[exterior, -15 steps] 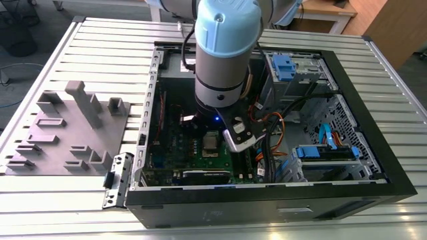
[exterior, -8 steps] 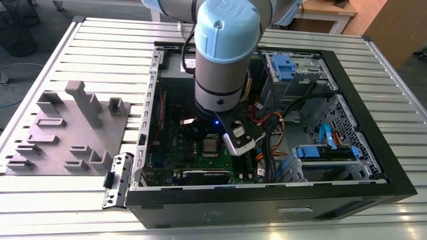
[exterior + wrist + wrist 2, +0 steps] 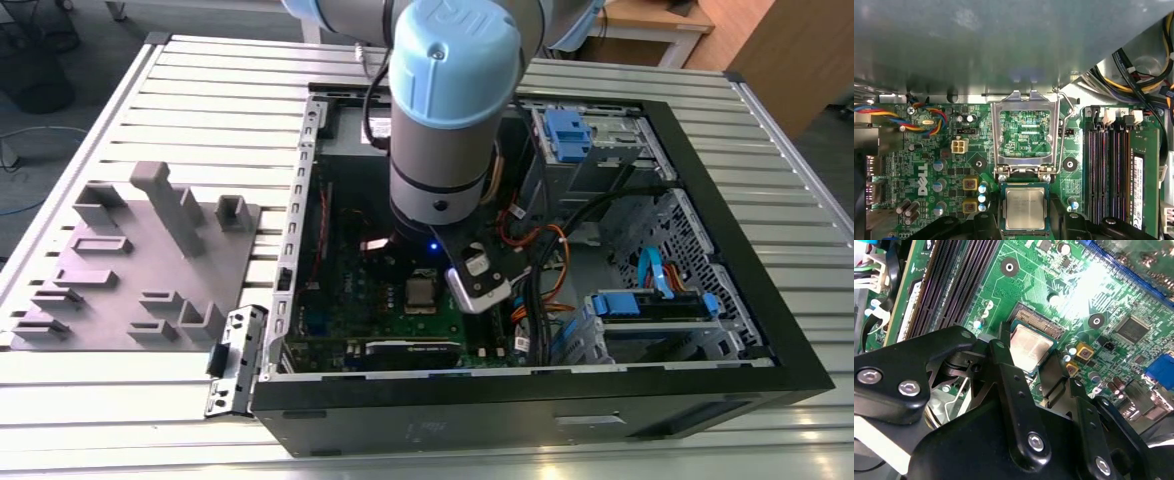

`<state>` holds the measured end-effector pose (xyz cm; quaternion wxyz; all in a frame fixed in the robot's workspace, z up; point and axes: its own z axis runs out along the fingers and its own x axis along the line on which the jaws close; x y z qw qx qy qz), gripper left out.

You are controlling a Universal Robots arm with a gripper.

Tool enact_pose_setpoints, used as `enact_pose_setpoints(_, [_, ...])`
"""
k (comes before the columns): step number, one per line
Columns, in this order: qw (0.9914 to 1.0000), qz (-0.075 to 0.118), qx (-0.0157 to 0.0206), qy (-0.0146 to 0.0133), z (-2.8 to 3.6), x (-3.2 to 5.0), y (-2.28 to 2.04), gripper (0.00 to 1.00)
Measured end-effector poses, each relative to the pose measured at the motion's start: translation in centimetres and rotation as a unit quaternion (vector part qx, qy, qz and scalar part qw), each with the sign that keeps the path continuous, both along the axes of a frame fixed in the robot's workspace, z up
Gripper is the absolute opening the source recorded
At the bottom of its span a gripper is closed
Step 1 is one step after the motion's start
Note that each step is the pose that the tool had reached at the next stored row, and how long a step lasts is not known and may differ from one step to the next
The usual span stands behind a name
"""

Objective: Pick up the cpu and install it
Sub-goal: 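Place the cpu into insertion slot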

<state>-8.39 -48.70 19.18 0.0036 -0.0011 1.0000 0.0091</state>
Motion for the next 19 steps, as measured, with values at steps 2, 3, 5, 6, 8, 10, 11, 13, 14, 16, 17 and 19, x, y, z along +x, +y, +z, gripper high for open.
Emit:
enact_pose_setpoints(2, [1.0,0.0,0.0,-0.0001,-0.01,0.0,-0.17,0.47])
enact_pose_setpoints(3, [1.0,0.0,0.0007,-0.0001,-0.01,0.0,-0.35,0.47])
enact_pose_setpoints(5, [1.0,0.0,0.0025,-0.0008,-0.01,0.0,-0.61,0.47])
enact_pose_setpoints(6, [0.99999,0.0,0.003,-0.0019,-0.03,-0.01,-0.69,0.47])
enact_pose_setpoints(8, [0.99997,0.0,0.0031,-0.0066,-0.06,-0.01,-0.73,0.47])
enact_pose_setpoints(10, [0.99995,0.0,0.0034,-0.0096,-0.09,-0.01,-0.73,0.47])
enact_pose_setpoints(11, [0.99995,0.0,0.0035,-0.0096,-0.09,-0.01,-0.73,0.47])
enact_pose_setpoints(13, [0.99995,0.0,0.0034,-0.0098,-0.09,-0.02,-0.74,0.47])
enact_pose_setpoints(14, [0.99995,0.0,0.0035,-0.0098,-0.09,-0.02,-0.74,0.47])
enact_pose_setpoints(16, [0.99995,0.0,0.0034,-0.0099,-0.09,-0.12,-0.74,0.47])
enact_pose_setpoints(17, [0.99994,0.0,0.0035,-0.01,-0.09,-0.19,-0.74,0.47])
enact_pose_setpoints(19, [0.99994,0.0,0.0035,-0.01,-0.1,-0.2,-0.74,0.47])
